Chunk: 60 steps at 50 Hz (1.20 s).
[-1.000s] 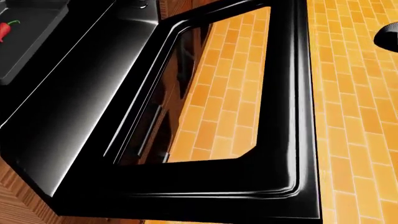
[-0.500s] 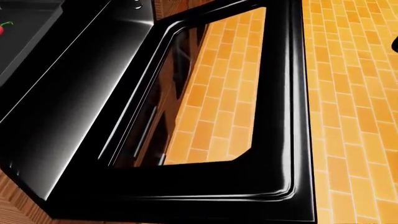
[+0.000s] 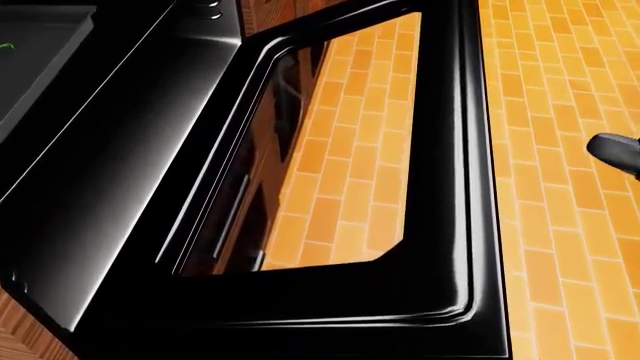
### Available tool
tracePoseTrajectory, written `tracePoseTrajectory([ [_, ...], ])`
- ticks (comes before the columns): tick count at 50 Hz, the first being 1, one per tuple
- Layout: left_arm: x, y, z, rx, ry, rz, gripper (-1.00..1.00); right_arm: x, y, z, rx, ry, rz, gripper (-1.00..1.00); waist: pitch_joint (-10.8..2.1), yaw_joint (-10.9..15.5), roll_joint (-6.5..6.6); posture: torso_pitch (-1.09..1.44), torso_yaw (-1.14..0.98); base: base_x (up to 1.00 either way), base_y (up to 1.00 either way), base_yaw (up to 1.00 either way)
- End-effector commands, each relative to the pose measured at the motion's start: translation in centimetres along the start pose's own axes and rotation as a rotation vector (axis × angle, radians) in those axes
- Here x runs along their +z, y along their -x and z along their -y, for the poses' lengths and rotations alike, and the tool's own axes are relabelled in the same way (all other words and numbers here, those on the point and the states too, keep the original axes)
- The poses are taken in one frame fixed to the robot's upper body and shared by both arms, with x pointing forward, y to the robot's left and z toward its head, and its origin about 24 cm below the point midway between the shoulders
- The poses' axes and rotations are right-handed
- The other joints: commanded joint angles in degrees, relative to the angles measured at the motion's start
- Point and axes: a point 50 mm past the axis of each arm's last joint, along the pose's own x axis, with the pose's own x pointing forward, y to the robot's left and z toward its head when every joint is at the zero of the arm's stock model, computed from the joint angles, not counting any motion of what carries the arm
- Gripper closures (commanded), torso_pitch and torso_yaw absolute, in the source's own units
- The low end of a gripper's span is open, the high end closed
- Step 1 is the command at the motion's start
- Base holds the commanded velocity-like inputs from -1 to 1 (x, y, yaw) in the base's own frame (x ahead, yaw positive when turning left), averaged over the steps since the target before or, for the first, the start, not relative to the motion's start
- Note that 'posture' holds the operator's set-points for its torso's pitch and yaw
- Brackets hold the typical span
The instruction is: Close the oven door.
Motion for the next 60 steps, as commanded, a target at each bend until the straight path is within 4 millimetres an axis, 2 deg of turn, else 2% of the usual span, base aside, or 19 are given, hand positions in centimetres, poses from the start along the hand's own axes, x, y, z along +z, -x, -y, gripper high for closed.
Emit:
tracePoseTrajectory([
  [1, 1.5, 0.0, 0.0, -0.004, -0.002, 0.075, -1.00, 2.9, -0.2, -0.1, 0.019, -0.033, 0.172, -1.00, -1.43, 0.0, 0.03, 0.00, 0.00, 0.00, 0.00, 0.00],
  [10, 1.6, 0.1, 0.1, -0.006, -0.002, 0.078, -1.00, 0.6, -1.3, 2.2, -0.012, -0.004, 0.101, -1.00, -1.40, 0.0, 0.30, 0.00, 0.00, 0.00, 0.00, 0.00],
  [15, 1.7, 0.1, 0.2, -0.007, -0.001, 0.078, -1.00, -1.5, -2.0, 3.6, -0.036, 0.001, 0.055, -1.00, -1.46, -0.2, 0.20, 0.00, 0.00, 0.00, 0.00, 0.00],
  [23, 1.8, 0.1, 0.1, -0.007, 0.000, 0.078, -1.00, -4.4, -1.8, 5.0, -0.051, -0.015, 0.020, -1.00, -1.49, -0.1, 0.17, 0.00, 0.00, 0.00, 0.00, 0.00],
  [32, 1.9, 0.1, 0.1, -0.008, 0.002, 0.079, -1.00, -9.0, -1.0, 5.6, -0.079, -0.016, -0.034, -1.00, -1.59, -0.3, 0.44, 0.00, 0.00, 0.00, 0.00, 0.00],
  [35, 1.8, 0.1, 0.1, -0.008, 0.002, 0.079, -1.00, -10.6, -0.6, 5.5, -0.082, -0.009, -0.064, -1.00, -1.63, -0.3, 0.55, 0.00, 0.00, 0.00, 0.00, 0.00],
  [39, 1.8, 0.1, 0.1, -0.007, 0.002, 0.079, -1.00, -11.7, -0.4, 5.4, -0.093, -0.022, -0.093, -1.00, -1.71, -0.4, 0.72, 0.00, 0.00, 0.00, 0.00, 0.00],
  [48, 1.8, 0.1, 0.1, -0.010, 0.002, 0.079, -1.00, -15.9, 1.5, 5.0, -0.106, 0.030, -0.188, -1.00, -1.84, -0.4, 0.91, 0.00, 0.00, 0.00, 0.00, 0.00],
  [60, 1.9, 0.1, 0.0, -0.007, 0.005, 0.081, -1.00, -17.1, 1.4, 1.7, -0.025, 0.088, -0.218, -1.00, -1.94, -0.4, 1.35, 0.00, 0.00, 0.00, 0.00, 0.00],
])
